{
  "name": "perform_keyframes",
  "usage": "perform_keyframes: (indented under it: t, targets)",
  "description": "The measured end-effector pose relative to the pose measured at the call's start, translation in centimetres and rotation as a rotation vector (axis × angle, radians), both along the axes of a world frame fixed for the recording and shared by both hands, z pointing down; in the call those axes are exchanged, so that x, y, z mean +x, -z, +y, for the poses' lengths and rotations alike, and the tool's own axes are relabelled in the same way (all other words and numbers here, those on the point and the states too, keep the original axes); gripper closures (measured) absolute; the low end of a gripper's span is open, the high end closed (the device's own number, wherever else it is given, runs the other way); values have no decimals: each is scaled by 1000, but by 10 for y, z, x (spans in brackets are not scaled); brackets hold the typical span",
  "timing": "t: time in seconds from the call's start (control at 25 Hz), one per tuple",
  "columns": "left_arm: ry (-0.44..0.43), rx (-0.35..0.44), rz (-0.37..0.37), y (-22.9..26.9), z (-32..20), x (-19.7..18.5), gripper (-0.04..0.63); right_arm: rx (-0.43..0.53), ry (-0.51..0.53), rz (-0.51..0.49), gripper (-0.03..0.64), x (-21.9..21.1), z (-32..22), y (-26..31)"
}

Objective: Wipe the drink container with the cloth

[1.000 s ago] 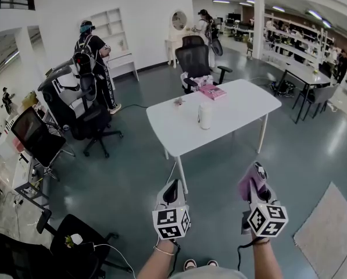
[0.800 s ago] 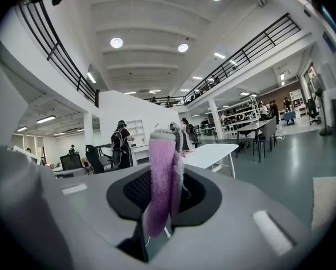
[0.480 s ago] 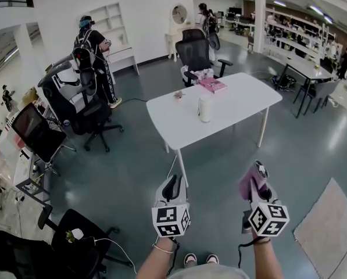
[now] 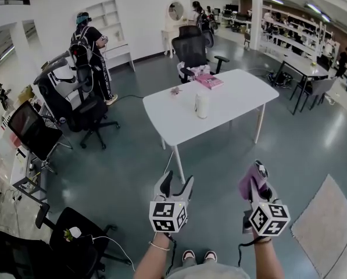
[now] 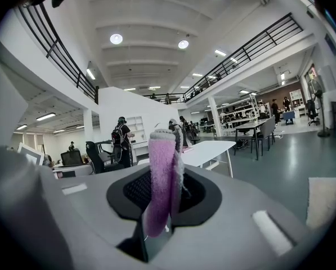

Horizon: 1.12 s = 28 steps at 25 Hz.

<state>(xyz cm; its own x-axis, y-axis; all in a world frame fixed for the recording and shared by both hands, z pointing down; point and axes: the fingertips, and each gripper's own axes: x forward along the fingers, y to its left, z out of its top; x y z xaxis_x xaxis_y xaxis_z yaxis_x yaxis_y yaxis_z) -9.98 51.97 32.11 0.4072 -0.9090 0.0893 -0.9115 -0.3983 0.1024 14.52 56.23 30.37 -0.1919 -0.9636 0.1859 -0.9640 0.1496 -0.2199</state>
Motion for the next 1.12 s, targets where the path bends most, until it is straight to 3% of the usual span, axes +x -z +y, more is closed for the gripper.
perform_keyframes:
  t: [0.2, 0.32, 0.8, 1.12]
  targets:
    - [-58, 24, 21, -2, 2, 0, 237, -3, -10, 9, 537, -5, 4, -2]
    - [-82, 25, 20, -2, 1, -6, 228, -4, -22, 10, 537, -9, 3, 0]
    - [-145, 15, 13, -8, -18, -38, 236, -22, -93, -13, 537, -24, 1, -10]
    - [-159, 9, 39, -15, -42, -36, 239, -39, -122, -21, 537, -17, -17, -17]
